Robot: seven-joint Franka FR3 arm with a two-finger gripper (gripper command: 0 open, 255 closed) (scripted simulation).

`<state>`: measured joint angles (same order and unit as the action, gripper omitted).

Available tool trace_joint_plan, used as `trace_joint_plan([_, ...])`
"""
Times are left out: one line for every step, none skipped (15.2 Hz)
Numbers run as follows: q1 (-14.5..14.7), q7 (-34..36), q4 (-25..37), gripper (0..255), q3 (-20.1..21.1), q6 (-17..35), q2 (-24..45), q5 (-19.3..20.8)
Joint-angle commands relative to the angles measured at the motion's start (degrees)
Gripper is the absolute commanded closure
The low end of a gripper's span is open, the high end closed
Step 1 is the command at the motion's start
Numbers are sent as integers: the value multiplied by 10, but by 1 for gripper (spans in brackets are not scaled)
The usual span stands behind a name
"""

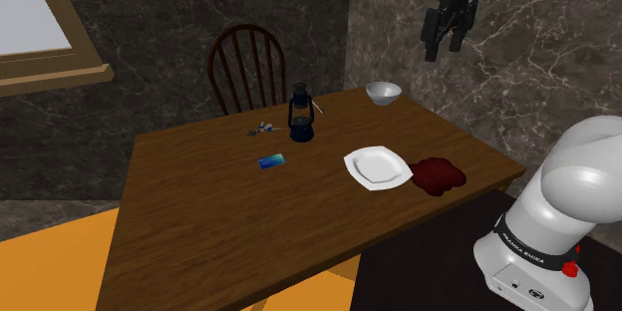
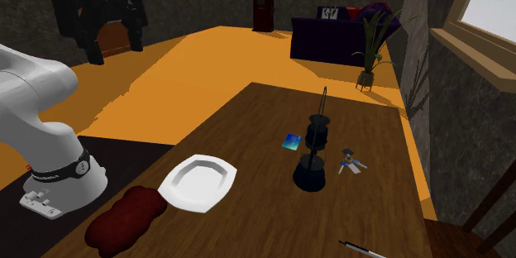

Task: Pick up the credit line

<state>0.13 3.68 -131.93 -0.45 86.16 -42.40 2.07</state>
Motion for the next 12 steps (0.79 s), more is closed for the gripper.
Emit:
trace_joint_plan([0, 0, 0, 0, 0, 0, 0, 0])
trace_joint_plan([5, -15, 0, 0, -3, 16, 18, 3])
trace_joint_plan([10, -31, 1, 0, -7, 33, 36, 6])
trace_joint_plan([15, -46, 2, 0, -9, 48, 54, 8])
trace_joint_plan([20, -61, 5, 0, -12, 64, 73, 10])
trace_joint_plan([25, -76, 8, 0, -15, 79, 92, 12])
trace_joint_plan([30, -90, 11, 0, -17, 94, 111, 14])
trace_joint_plan([35, -105, 15, 0, -19, 108, 131, 16])
trace_joint_plan([39, -120, 20, 0, -20, 122, 150, 17])
trace_joint_plan([44, -134, 26, 0, -21, 135, 170, 18])
trace_joint_plan([48, -148, 32, 0, -22, 148, 190, 19])
trace_joint_plan([53, -162, 39, 0, -23, 161, 210, 19])
